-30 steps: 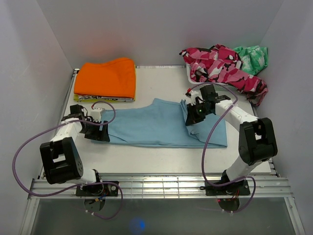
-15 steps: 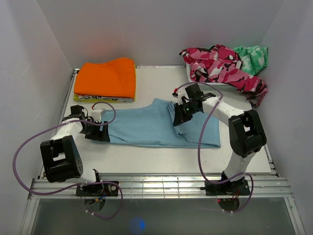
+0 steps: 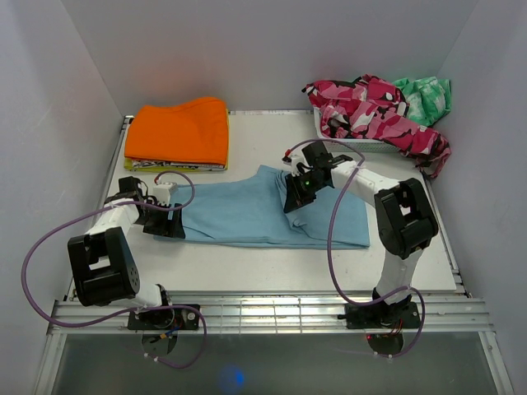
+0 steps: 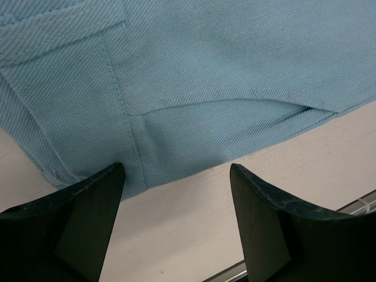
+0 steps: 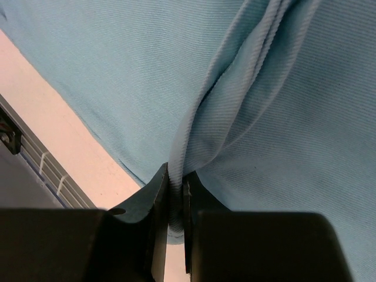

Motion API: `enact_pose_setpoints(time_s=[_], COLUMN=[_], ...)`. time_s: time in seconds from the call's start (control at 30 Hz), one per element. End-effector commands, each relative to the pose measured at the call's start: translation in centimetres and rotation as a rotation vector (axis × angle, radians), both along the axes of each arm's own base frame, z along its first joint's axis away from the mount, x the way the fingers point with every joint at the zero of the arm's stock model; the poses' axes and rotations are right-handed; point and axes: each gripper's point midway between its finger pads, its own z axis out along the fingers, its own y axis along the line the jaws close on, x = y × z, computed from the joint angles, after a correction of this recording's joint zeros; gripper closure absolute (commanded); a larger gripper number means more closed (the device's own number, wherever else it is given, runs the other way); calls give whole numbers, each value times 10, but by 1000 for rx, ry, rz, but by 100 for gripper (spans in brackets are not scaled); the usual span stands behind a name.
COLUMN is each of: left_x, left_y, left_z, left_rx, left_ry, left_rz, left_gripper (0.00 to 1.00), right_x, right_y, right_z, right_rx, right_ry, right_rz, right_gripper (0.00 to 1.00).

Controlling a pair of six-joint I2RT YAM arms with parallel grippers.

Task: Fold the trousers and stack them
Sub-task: Fold the trousers

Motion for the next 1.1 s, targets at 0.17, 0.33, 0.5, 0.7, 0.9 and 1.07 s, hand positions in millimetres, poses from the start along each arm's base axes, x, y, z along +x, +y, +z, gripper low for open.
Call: enact_pose_setpoints(time_s=[0.17, 0.33, 0.5, 0.7, 0.9, 1.07], left_x=[-8, 7, 25, 43, 50, 34], left_y=[1, -10, -35, -113, -227, -310], left_z=[-11, 33, 118, 180, 186, 131], left_rx=[9, -45, -125, -327, -473, -520], left_ry=[43, -97, -356, -442, -422, -223], left_rz=[2, -48, -155, -318, -478, -616], left_gripper=[16, 14, 10, 14, 19, 24], right_x=[-9, 0, 25, 18, -16, -48], right_y=[34, 33, 2, -100, -169, -197], right_z=[10, 20, 76, 80, 45, -3], right_rx=[79, 86, 147, 123, 67, -57], right_ry=[2, -21, -103, -102, 33, 167], right_rz=[73, 88, 48, 11, -22, -23], right_gripper=[85, 31, 18, 22, 32, 40])
